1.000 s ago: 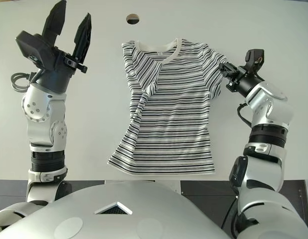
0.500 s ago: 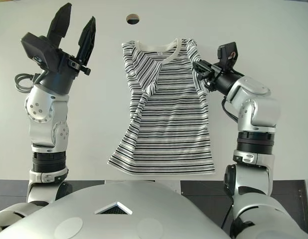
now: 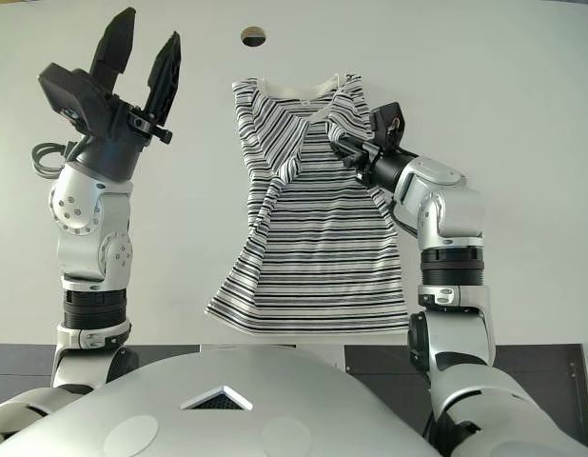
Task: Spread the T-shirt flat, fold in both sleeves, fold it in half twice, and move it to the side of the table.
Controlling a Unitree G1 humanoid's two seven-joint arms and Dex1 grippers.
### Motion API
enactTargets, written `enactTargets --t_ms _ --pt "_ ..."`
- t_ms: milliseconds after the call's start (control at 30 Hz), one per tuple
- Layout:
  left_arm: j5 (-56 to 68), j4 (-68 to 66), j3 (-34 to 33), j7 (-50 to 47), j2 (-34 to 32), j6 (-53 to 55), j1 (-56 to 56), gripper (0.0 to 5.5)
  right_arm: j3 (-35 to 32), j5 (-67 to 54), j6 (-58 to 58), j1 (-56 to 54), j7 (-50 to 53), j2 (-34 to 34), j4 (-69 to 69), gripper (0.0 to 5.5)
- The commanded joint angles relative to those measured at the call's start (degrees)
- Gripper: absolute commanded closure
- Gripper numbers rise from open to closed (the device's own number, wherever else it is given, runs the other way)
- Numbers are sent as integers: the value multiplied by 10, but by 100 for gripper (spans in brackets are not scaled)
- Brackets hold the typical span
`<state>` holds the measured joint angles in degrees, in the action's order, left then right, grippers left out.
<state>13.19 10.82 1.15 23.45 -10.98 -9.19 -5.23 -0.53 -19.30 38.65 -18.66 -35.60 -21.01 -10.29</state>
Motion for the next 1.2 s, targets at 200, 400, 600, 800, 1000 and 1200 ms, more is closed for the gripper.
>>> enactTargets --t_ms 200,400,600,800,1000,1200 --pt "6 8 -6 3 -4 8 11 290 29 -20 65 69 -23 -40 179 459" --pt "-45 31 1 79 -99 -38 74 290 -98 -110 -30 133 -182 -132 278 459" --pt "-188 -10 -2 243 -354 -248 193 290 -218 -58 -332 320 -476 -280 203 459" --pt "-409 -93 31 229 -476 -446 249 290 -129 158 -801 351 -527 -359 -60 459" --pt "-468 -91 71 228 -500 -489 236 243 -57 248 -990 344 -477 -385 -172 402" --pt "-409 -18 153 274 -512 -444 217 243 36 287 -1088 330 -411 -414 -214 402"
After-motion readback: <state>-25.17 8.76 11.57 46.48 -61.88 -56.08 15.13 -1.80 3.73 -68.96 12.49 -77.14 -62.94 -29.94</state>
